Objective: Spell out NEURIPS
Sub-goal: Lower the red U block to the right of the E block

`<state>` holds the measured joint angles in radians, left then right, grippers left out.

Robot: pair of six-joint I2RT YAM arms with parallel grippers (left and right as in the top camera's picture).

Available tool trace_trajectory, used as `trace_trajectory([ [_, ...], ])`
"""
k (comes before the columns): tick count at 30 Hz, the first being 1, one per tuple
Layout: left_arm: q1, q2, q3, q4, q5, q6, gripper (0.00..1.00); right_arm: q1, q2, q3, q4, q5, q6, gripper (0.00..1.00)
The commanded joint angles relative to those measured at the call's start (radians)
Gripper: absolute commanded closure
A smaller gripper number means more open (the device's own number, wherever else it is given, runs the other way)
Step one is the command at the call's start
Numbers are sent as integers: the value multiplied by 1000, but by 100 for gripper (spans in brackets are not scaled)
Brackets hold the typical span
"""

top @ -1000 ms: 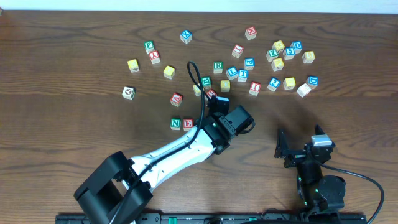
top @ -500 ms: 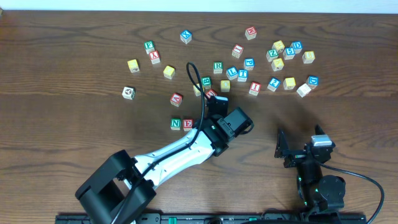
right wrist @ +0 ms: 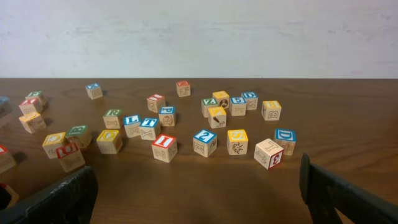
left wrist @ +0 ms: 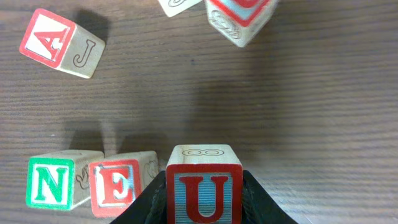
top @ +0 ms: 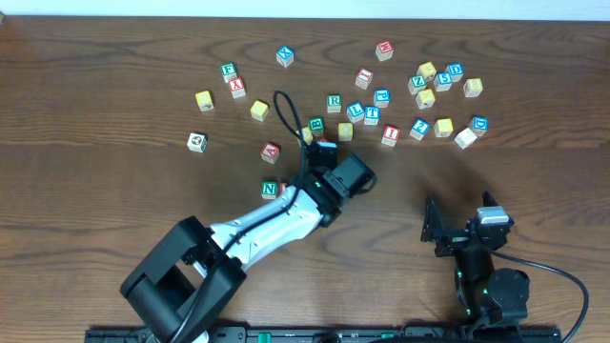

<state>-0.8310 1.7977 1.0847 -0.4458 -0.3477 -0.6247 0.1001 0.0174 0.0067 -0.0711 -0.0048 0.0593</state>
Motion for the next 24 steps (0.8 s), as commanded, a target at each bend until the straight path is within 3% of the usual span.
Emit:
trace_trajectory([
  [1,37,15,-19,16,61,38,90,5,-5,-1,-5,-2,7,1],
  [24,74,34,-39,26,105,56,92,5,-5,-1,-5,-2,7,1],
])
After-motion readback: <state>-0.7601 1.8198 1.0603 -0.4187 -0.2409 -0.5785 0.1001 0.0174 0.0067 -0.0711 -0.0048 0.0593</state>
